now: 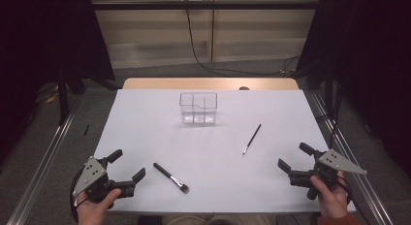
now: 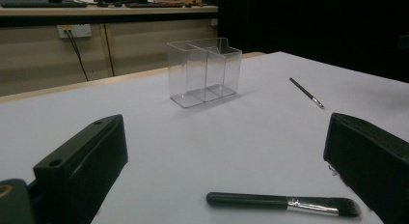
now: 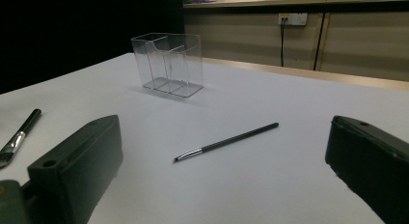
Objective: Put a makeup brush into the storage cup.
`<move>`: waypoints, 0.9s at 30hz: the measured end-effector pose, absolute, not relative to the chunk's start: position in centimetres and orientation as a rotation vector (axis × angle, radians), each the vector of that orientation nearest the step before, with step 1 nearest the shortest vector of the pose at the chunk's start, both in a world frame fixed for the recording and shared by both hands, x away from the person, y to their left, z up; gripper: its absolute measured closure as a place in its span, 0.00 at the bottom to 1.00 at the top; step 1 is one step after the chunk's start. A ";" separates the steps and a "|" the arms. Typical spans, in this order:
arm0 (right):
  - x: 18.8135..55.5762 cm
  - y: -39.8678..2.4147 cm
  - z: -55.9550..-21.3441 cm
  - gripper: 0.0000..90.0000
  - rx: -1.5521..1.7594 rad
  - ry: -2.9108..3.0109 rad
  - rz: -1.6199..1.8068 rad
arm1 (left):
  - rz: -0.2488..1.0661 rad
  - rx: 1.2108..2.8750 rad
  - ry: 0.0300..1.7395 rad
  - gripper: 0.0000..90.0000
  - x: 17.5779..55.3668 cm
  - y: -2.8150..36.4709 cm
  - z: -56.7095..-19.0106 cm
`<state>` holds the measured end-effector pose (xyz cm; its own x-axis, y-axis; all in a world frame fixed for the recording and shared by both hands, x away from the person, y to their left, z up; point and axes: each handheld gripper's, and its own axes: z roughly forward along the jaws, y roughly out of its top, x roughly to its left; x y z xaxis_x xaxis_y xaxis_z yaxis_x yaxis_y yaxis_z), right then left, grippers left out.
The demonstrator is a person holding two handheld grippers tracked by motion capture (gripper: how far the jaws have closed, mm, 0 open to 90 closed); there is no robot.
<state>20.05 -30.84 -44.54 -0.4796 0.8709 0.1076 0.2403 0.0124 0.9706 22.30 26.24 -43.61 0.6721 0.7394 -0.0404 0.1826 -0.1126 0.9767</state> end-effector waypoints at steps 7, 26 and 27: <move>20.2 -30.9 -44.7 0.00 1.149 1.755 1.504 | 0.542 1.666 0.773 0.02 22.5 26.3 -43.6; 20.1 -30.1 -44.4 0.00 1.101 1.798 1.525 | 0.488 1.709 0.754 0.02 22.1 25.9 -43.4; 20.1 -30.1 -44.4 0.00 1.096 1.800 1.522 | 0.487 1.713 0.751 0.02 22.1 25.8 -43.4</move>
